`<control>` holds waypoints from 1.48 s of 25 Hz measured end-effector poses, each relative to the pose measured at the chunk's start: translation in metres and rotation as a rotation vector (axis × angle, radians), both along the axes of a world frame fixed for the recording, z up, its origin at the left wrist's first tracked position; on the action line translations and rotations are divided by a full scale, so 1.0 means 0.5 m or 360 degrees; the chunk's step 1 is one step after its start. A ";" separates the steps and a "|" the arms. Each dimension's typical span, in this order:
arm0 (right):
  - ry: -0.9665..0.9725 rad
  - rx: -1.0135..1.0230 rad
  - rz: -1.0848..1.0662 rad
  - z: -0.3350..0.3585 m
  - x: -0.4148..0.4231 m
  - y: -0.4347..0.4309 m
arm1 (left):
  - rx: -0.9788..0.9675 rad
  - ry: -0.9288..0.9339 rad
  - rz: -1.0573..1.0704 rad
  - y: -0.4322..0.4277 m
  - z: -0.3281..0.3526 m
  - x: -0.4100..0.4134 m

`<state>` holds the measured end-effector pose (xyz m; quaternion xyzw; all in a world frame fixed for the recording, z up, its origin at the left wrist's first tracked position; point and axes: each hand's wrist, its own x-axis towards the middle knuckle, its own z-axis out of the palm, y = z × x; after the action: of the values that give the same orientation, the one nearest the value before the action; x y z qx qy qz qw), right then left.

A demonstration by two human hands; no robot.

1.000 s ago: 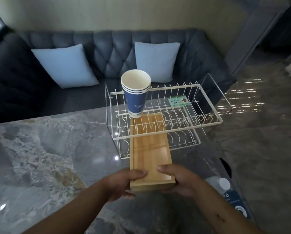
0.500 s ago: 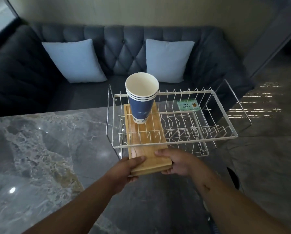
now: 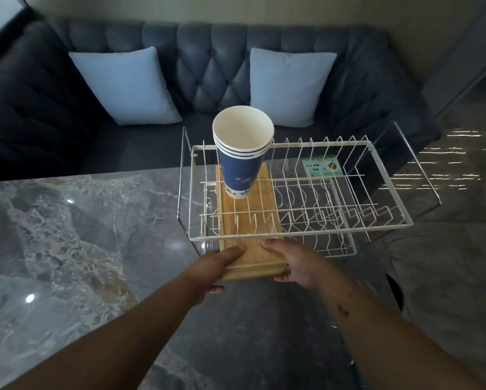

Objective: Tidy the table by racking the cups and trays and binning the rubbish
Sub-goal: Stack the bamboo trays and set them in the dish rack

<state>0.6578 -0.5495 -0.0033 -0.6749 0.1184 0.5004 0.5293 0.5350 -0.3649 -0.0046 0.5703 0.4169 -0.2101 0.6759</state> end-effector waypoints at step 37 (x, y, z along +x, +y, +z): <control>-0.0584 -0.0936 0.1405 0.064 -0.295 -0.297 | 0.1381 0.0209 -0.2461 -0.161 0.054 -0.144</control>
<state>0.5101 -0.6978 0.0289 -0.8555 -0.1348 0.4948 0.0713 0.4632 -0.4455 0.0226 0.8850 -0.0042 -0.4635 0.0439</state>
